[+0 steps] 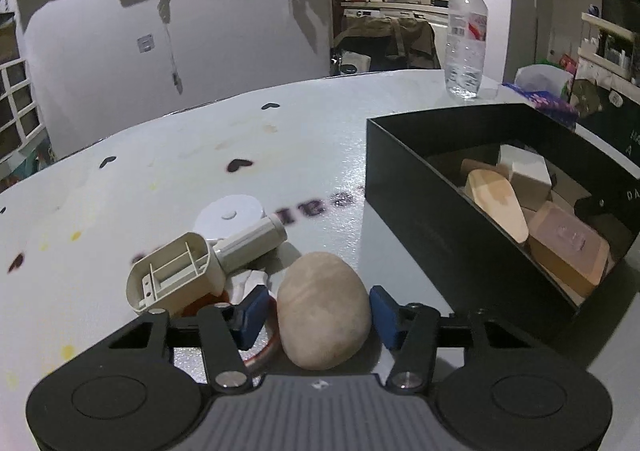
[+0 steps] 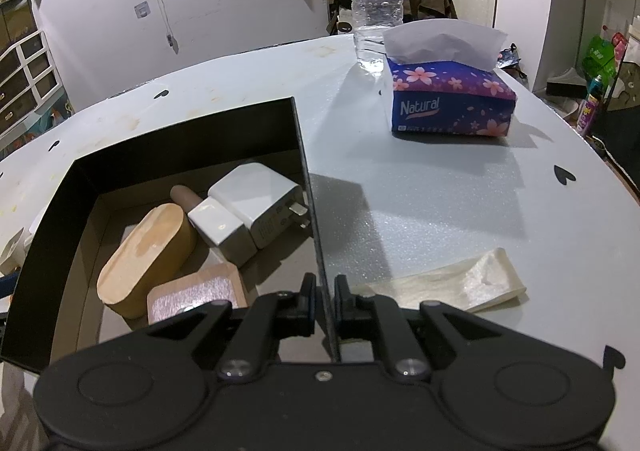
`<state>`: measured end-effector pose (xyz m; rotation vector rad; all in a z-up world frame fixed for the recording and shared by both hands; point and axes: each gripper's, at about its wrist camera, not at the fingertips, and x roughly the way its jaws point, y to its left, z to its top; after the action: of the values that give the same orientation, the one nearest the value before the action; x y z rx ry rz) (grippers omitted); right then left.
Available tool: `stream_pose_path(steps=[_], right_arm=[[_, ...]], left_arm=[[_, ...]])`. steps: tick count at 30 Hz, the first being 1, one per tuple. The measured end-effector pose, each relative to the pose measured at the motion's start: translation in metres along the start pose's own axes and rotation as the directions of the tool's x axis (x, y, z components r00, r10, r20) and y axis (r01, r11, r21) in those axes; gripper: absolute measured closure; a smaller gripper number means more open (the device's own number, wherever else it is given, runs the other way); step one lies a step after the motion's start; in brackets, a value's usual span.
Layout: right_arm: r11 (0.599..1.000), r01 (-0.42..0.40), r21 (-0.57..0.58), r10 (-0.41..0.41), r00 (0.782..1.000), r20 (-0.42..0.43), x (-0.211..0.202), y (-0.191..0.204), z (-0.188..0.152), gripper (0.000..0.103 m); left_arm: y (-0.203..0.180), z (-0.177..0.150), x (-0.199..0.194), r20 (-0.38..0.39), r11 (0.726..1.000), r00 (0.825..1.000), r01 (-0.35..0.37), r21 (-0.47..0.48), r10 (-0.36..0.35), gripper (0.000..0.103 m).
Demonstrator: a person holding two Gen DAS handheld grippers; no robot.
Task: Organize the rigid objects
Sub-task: 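Move the left tool to the beige egg-shaped stone and grasp it, then carry the beige stone into the black box and release it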
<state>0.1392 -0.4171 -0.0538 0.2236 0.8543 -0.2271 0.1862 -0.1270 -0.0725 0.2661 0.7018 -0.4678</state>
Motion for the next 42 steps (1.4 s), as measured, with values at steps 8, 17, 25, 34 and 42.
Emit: stream_pose_path(steps=[8,17,25,34,42], right_arm=[[1.0,0.0,0.001,0.0,1.0,0.0,0.0,0.0,0.0,0.093],[1.0,0.001,-0.004,-0.001,1.0,-0.001,0.0,0.001,0.0,0.093],[1.0,-0.006,-0.005,0.006,1.0,-0.004,0.001,0.001,0.0,0.094],[1.0,-0.01,-0.002,0.01,1.0,-0.003,0.001,0.0,0.0,0.094],[1.0,-0.008,0.008,0.008,1.0,-0.002,0.001,-0.001,0.0,0.094]], left_arm=[[0.007,-0.004,-0.007,0.015,0.998,1.0,0.003,-0.069,-0.001,0.053],[0.018,0.005,-0.04,0.067,0.985,0.992,0.112,-0.129,-0.104,0.053],[-0.007,0.035,-0.06,0.076,0.953,0.95,0.299,0.048,-0.302,0.053],[-0.047,0.06,-0.045,-0.044,0.862,0.89,0.451,0.231,-0.454,0.053],[-0.055,0.072,-0.02,-0.184,0.785,0.832,0.555,0.275,-0.523,0.053]])
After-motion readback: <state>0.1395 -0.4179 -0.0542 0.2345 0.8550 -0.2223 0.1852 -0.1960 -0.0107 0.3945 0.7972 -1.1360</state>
